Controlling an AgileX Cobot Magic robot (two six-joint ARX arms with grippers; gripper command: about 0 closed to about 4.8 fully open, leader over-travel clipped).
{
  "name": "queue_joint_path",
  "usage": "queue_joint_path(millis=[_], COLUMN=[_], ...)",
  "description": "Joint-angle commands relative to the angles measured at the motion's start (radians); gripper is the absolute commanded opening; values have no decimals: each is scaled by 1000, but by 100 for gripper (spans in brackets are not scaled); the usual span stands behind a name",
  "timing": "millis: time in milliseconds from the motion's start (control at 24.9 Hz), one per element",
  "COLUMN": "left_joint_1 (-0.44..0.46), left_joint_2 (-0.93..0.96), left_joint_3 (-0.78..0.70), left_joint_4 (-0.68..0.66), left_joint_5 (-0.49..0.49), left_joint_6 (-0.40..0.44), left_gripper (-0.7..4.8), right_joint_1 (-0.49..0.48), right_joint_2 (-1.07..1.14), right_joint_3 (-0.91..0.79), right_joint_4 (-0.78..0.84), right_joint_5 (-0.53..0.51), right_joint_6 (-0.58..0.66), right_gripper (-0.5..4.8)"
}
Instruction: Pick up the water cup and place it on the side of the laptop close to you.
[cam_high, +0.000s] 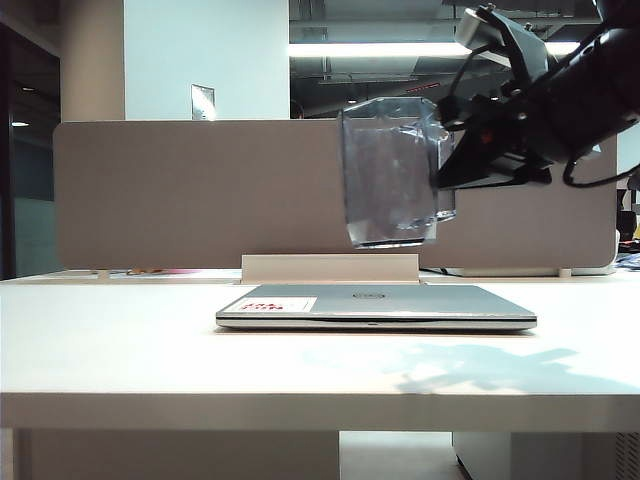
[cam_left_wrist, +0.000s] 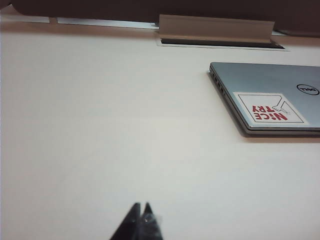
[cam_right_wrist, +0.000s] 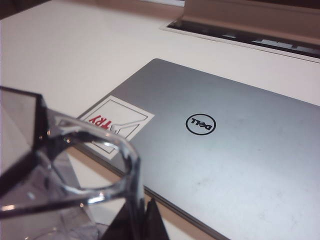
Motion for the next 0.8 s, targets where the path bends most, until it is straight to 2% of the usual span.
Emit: queue_joint_path(millis=[40,160,281,521,802], left_joint_1=[2,2,2,2,2], left_joint_2=[1,1,1,1,1], left_joint_3=[2,2,2,2,2], left_joint_4=[-9,-9,-9,-9,-9], left_joint_5=[6,6,6,6,5], left_joint_6=[-3,-3,-3,-3,-3], left_gripper=[-4,-4,-4,-4,-4], right_joint_1=[46,90,110,110,110], right_joint_2=[-6,-6,-5,24,193], right_joint_3=[-54,-126,-162,-219,-220], right_joint_4=[148,249,266,364,519], right_joint_5=[161,284,350,348,348], right_joint_6=[91,121,138,139,139], right_gripper=[-6,-6,-6,-6,-6])
